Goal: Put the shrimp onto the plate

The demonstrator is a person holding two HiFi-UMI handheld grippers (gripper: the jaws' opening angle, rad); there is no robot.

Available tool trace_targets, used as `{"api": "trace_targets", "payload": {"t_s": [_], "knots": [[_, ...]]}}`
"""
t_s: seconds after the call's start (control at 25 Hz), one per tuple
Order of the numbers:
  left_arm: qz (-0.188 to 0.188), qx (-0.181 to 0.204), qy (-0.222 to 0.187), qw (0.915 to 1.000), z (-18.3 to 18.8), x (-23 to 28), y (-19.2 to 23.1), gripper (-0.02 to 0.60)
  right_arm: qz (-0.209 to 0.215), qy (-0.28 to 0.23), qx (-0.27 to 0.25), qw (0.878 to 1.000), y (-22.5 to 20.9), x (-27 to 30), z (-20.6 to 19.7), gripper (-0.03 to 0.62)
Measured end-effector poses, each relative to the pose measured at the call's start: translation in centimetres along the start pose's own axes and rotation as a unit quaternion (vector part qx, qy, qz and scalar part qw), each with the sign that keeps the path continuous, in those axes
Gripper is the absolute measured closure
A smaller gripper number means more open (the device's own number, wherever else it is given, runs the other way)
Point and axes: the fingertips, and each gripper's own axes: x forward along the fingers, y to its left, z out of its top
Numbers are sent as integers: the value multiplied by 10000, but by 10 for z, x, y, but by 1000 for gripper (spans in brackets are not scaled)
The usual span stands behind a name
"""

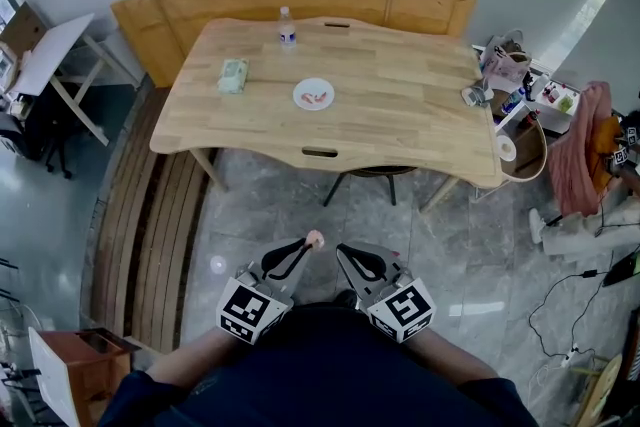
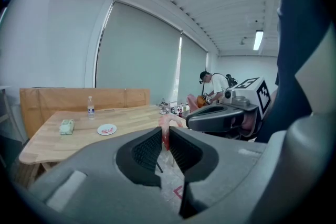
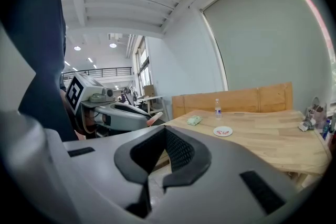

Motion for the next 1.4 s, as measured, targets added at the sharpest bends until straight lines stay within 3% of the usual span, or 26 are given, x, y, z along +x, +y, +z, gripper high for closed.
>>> {"api": "trace_targets", "payload": {"t_s": [0.4,0.68,1.4], "knots": [[250,-80,25,9997,3,28,-8,534,251,45,120,9996,-29,-7,-14,585],[282,-87,-33,9996,10,55,23,534,217,69,42,9997,-57,14,-8,585],[-155,74,-8,9999,40,142,195,534,-470,333,252,9980,-160,153,23,585]]}}
